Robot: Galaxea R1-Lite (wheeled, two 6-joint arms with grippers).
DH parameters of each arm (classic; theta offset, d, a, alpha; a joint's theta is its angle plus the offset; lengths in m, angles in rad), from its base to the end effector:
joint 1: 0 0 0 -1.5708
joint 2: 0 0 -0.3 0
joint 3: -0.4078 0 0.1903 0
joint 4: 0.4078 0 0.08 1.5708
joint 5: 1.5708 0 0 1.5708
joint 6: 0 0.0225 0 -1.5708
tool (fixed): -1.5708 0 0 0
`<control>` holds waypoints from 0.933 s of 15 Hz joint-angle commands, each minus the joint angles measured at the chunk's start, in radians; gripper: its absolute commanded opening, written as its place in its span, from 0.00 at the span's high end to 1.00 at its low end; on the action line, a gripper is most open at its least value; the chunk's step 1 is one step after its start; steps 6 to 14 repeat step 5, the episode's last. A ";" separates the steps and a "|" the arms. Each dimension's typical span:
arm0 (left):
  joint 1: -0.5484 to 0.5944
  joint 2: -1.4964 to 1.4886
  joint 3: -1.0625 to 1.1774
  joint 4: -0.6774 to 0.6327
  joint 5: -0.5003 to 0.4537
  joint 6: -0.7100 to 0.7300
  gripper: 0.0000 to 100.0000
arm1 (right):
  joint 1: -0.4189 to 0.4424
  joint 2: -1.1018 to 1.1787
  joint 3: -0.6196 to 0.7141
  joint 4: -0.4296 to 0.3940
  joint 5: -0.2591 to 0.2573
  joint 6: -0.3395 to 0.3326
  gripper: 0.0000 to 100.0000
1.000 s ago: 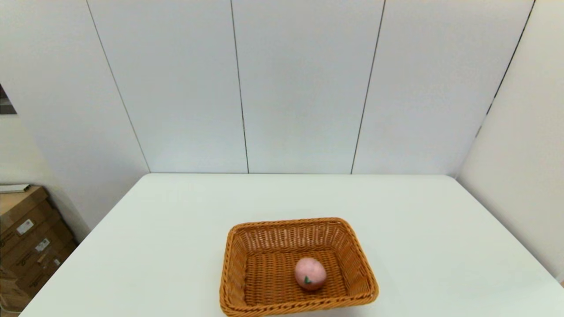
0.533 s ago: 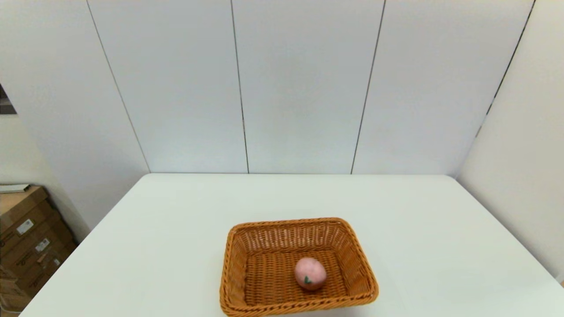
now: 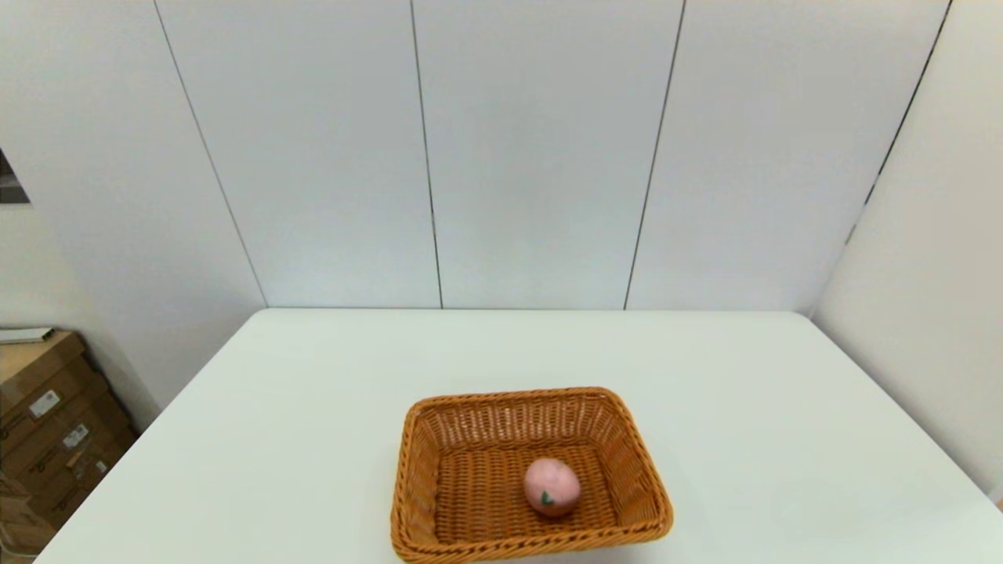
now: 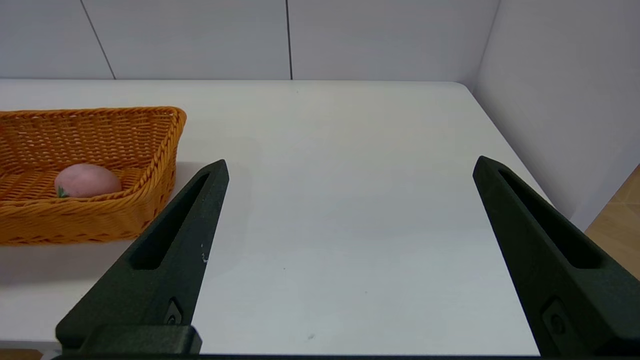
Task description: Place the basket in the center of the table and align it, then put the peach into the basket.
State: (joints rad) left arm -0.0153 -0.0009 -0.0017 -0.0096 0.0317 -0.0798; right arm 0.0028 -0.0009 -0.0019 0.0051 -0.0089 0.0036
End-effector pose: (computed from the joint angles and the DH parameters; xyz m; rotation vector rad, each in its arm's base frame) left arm -0.0230 0.0011 0.0769 -0.0801 -0.0128 0.0159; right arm -0.0230 -0.0003 0.0755 0.0036 0.0023 -0.0061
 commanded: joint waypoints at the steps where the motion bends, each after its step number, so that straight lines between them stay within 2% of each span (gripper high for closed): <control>1: 0.000 -0.001 0.000 -0.001 0.001 -0.002 0.00 | 0.000 -0.001 -0.001 -0.002 0.000 0.004 0.00; 14: 0.000 -0.001 0.000 -0.001 0.001 -0.002 0.00 | 0.000 -0.001 -0.001 -0.002 0.000 0.007 0.00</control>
